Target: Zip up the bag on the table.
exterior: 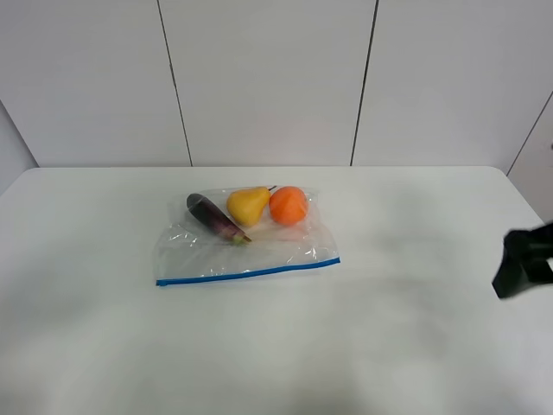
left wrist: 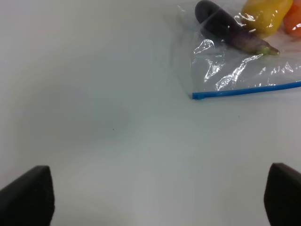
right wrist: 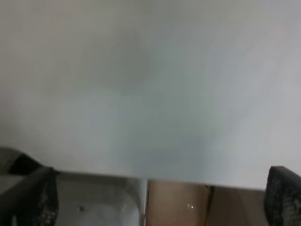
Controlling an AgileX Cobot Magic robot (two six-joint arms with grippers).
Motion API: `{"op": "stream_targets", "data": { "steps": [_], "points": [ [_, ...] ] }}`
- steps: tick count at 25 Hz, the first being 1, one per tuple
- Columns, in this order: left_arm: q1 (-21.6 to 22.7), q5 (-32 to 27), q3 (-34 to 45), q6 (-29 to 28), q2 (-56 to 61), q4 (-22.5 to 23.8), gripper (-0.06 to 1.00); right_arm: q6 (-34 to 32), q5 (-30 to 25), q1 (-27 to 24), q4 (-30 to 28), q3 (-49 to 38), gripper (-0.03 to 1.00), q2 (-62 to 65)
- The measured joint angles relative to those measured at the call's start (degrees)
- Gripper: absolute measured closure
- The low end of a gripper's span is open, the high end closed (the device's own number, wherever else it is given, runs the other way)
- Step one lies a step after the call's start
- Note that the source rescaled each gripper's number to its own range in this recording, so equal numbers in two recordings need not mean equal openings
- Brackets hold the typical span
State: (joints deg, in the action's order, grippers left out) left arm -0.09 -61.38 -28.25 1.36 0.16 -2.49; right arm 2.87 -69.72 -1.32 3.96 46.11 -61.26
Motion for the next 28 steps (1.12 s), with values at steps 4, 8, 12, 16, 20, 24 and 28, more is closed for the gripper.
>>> {"op": "stream_targets", "data": {
  "steps": [4, 8, 12, 16, 20, 24, 28],
  "points": [
    [0.0, 0.0, 0.0, 0.0, 0.0, 0.0, -0.06, 0.0, 0.82, 0.0, 0.0, -9.61, -0.03, 16.95],
    [0.0, 0.0, 0.0, 0.0, 0.0, 0.0, -0.06, -0.05, 4.65, 0.0, 0.18, -15.06, -0.03, 35.11],
    [0.0, 0.0, 0.0, 0.0, 0.0, 0.0, -0.06, -0.06, 6.34, 0.0, 0.21, -15.8, -0.03, 50.54],
    [0.0, 0.0, 0.0, 0.0, 0.0, 0.0, -0.06, -0.06, 6.92, 0.0, 0.09, -16.05, -0.03, 60.58],
    [0.0, 0.0, 0.0, 0.0, 0.0, 0.0, -0.06, -0.06, 8.43, 0.0, -0.62, -16.79, -0.03, 61.08],
    [0.0, 0.0, 0.0, 0.0, 0.0, 0.0, -0.06, -0.06, 10.54, 0.0, -1.31, -18.17, -0.03, 60.95],
    [0.0, 0.0, 0.0, 0.0, 0.0, 0.0, -0.06, -0.06, 10.68, 0.0, -1.31, -18.17, -0.03, 61.31]
  ]
}}
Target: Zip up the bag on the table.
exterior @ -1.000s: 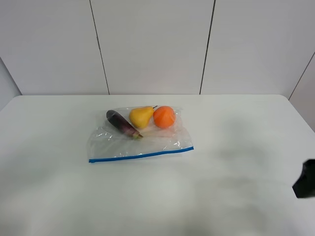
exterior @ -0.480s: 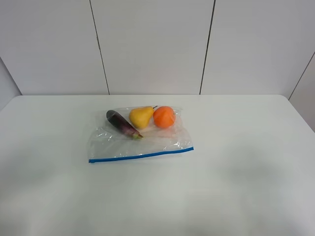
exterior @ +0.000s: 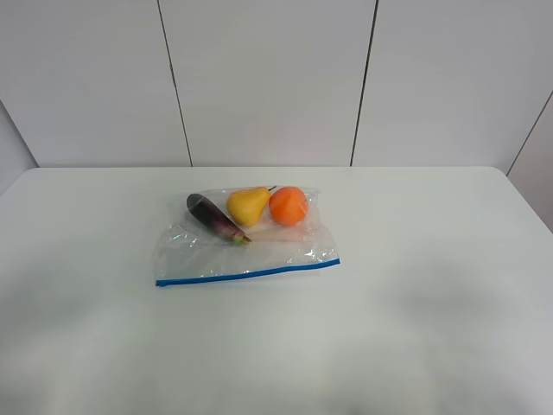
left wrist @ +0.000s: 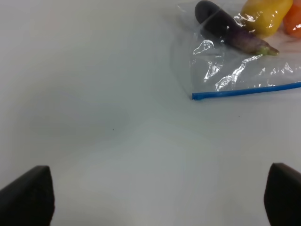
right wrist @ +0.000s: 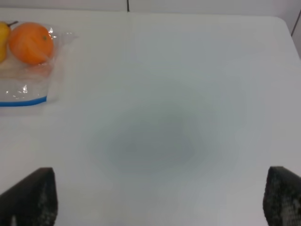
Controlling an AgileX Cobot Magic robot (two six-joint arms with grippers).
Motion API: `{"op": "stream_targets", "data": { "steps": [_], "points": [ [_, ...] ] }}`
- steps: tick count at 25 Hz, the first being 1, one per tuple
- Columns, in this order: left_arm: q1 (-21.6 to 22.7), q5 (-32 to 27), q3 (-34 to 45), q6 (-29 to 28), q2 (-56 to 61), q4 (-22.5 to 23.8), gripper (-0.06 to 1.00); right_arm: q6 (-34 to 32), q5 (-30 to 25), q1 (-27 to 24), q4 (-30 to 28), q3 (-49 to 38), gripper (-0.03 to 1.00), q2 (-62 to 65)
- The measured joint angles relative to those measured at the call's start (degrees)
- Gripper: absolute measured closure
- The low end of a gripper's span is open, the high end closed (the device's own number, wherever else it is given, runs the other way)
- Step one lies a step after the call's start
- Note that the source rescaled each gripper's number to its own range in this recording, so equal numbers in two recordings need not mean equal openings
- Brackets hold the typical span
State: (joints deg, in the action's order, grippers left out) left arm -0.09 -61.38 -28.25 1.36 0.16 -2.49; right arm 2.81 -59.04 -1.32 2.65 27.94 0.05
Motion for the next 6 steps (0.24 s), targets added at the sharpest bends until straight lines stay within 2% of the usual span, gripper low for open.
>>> {"op": "stream_targets", "data": {
  "steps": [6],
  "points": [
    [0.0, 0.0, 0.0, 0.0, 0.0, -0.04, -0.06, 0.0, 0.06, 0.0, -0.05, 0.0, -0.03, 0.17]
  ]
}}
